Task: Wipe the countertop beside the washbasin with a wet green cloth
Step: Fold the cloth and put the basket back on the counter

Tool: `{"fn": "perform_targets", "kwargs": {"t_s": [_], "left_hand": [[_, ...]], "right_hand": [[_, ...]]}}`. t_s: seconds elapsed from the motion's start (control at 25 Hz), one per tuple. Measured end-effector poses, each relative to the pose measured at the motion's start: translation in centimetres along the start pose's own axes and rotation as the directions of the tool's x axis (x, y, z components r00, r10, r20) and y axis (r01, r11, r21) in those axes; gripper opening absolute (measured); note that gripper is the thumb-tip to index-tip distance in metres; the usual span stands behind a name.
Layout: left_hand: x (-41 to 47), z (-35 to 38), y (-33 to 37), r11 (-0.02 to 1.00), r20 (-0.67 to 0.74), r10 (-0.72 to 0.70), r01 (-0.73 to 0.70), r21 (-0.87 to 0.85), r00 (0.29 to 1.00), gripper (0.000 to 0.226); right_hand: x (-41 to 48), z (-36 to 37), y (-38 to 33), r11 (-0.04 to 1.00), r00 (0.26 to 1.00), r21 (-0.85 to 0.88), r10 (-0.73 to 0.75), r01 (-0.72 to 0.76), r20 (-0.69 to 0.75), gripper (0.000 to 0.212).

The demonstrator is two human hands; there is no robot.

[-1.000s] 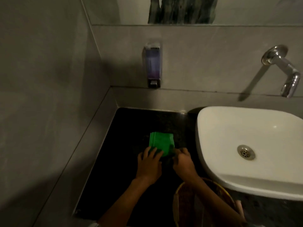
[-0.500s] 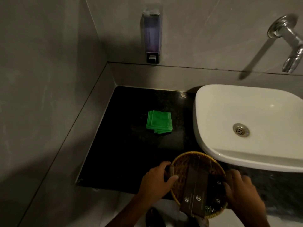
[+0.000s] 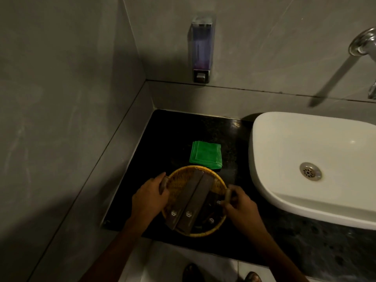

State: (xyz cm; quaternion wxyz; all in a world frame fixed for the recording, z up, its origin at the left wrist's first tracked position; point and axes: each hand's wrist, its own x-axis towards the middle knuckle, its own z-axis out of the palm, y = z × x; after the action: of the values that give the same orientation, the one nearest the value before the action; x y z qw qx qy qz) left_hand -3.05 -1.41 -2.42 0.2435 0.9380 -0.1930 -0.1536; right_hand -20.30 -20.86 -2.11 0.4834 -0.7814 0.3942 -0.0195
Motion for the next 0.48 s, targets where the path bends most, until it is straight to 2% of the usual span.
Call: {"fn": "perform_targets", "kwargs": {"t_s": [0.08, 0.2, 0.28, 0.36, 0.48], "left_hand": [[0.9, -0.8, -1.8, 0.999, -0.025, -0.028, 0.029, 0.043, 0.999, 0.046], [1.8, -1.0, -3.5, 0.995, 0.035, -0.067, 0.064, 0.073, 0.997, 0.047], [2.1, -0.7, -3.6, 0.99, 0.023, -0.066, 0.063, 0.128, 0.998, 0.049], [2.8, -0.6, -2.6, 0.975, -0.05, -0.029, 0.04, 0.221, 0.998, 0.052], [4.2, -0.6, 0.3, 0.962, -0.034, 0.119, -0.106, 0.253, 0.992, 0.052]], "right_hand": [[1.0, 2.2, -1.1, 0.998, 0.998, 0.053, -0.026, 0.024, 0.052, 0.038], [2.8, 3.8, -1.2, 0.999, 0.993, 0.023, -0.048, 0.046, 0.108, 0.036], [5.4, 2.8, -1.3, 0.997, 0.998, -0.057, -0.052, 0.051, -0.024, 0.037], [9.1, 1.6, -2.1, 0.991, 0.987, -0.134, -0.005, -0.017, -0.159, 0.041], [14.2, 1.9, -3.6, 0.974, 0.984, -0.194, 0.091, -0.121, -0.156, 0.048]]}}
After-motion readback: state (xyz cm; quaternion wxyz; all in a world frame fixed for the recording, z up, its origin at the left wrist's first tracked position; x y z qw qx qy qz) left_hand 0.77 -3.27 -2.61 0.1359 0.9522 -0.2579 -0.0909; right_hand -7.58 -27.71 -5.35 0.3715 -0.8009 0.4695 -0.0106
